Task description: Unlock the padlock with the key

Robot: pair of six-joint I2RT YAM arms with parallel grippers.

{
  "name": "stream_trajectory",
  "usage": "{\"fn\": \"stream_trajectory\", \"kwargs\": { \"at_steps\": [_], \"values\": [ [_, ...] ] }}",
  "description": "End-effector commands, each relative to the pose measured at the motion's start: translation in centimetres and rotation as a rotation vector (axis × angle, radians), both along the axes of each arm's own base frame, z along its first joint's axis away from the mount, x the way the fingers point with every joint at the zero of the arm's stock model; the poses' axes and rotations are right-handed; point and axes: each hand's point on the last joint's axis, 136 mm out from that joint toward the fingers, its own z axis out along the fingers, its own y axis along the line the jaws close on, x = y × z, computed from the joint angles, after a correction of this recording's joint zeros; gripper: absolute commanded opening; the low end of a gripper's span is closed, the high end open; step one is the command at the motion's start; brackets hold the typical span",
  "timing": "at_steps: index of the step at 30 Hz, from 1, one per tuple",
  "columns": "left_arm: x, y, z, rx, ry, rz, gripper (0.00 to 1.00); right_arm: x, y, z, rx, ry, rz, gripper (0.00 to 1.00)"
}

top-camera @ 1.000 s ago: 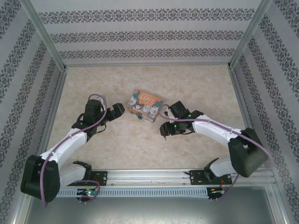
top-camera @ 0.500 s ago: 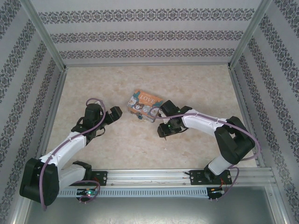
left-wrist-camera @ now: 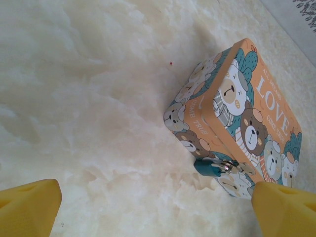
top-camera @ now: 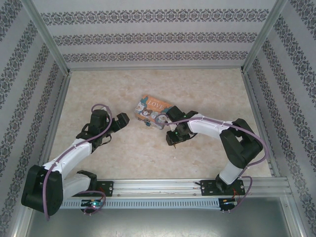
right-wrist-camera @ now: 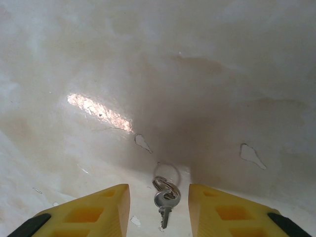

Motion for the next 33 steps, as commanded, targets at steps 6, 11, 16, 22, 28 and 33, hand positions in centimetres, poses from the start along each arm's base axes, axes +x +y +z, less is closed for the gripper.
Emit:
{"fn": "stream_trajectory", "kwargs": {
  "at_steps": [6, 11, 16, 22, 28, 33],
  "values": [
    [0.7, 0.1, 0.8, -0.006, -0.012, 0.015, 0.99, -0.1, 0.0, -0.7, -0.045, 0.014, 0.022, 0.35],
    [0.7, 0.1, 0.9, -0.007, -0.013, 0.014, 0.99, -0.2, -0.2, -1.1, -0.06, 0.02, 0.021, 0.3],
    [0.6, 0.1, 0.9, -0.004, -0.01, 0.014, 0.99, -0.5, -0.5, -1.3, -0.072, 0.023, 0.019, 0.26],
    [0.7, 0.3, 1.2, 0.005, -0.016, 0.015, 0.99, -0.5, -0.8, -1.1, -0.079, 0.016, 0.016, 0.19],
    [0.4, 0.6, 1.6, 0.02, -0.026, 0.019, 0.99, -0.4, -0.9, -0.5, -0.065, -0.011, 0.002, 0.06],
    [0.2, 0.7, 2.1, 0.026, -0.042, 0.019, 0.99, 0.0, -0.7, 0.8, -0.026, -0.056, -0.02, 0.0]
  ]
}}
